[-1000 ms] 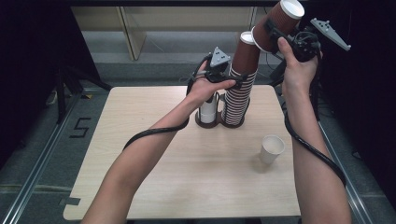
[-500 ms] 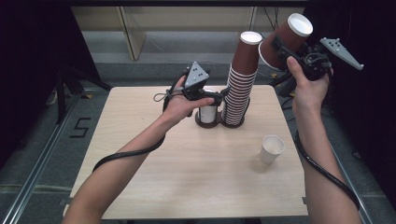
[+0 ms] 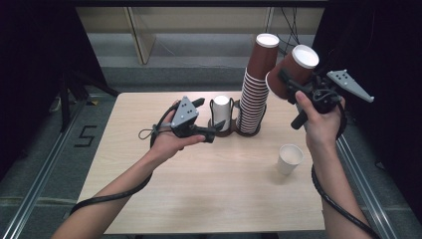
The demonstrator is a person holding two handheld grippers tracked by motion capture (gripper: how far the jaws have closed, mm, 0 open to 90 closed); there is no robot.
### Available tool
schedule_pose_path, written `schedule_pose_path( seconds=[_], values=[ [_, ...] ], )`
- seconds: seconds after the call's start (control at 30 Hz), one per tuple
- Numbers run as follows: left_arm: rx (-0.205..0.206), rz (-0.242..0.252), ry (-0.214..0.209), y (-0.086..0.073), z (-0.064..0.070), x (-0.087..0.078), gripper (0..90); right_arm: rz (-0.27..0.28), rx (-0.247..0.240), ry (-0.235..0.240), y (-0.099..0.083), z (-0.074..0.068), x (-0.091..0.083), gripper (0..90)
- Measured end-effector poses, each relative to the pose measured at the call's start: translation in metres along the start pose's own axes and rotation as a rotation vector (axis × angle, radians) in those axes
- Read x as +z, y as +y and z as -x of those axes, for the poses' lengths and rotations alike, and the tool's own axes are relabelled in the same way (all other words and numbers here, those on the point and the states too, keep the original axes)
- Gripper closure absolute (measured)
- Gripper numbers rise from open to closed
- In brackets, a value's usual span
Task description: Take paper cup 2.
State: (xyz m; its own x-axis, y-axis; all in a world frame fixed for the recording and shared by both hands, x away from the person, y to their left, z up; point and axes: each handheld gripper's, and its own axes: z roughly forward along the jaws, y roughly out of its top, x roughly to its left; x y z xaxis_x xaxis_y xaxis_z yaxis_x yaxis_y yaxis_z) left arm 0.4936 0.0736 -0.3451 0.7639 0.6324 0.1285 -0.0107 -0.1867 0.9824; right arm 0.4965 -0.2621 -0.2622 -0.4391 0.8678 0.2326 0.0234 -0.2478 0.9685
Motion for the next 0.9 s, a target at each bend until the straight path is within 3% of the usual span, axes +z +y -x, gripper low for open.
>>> schedule_pose_path(
  seconds=[0.2,0.43,0.6,0.73,0.9],
  values=[
    [0.014,-0.003,0.002,-0.012,0.006,-0.016,7.4,-0.040,0.007,0.031,-0.025,-0.008,-0.002,19.4],
    [0.022,-0.034,0.019,-0.037,0.015,-0.038,7.5,-0.092,0.001,0.064,-0.054,-0.020,-0.006,19.3],
    [-0.003,-0.051,0.016,-0.060,0.024,-0.050,7.5,-0.143,0.008,0.097,-0.084,-0.032,-0.008,19.3],
    [-0.007,-0.058,0.021,-0.072,0.028,-0.057,7.5,-0.181,0.040,0.125,-0.102,-0.041,-0.008,19.2],
    [-0.020,-0.066,0.017,-0.083,0.032,-0.062,7.6,-0.208,0.036,0.150,-0.118,-0.046,-0.007,19.2]
  ],
)
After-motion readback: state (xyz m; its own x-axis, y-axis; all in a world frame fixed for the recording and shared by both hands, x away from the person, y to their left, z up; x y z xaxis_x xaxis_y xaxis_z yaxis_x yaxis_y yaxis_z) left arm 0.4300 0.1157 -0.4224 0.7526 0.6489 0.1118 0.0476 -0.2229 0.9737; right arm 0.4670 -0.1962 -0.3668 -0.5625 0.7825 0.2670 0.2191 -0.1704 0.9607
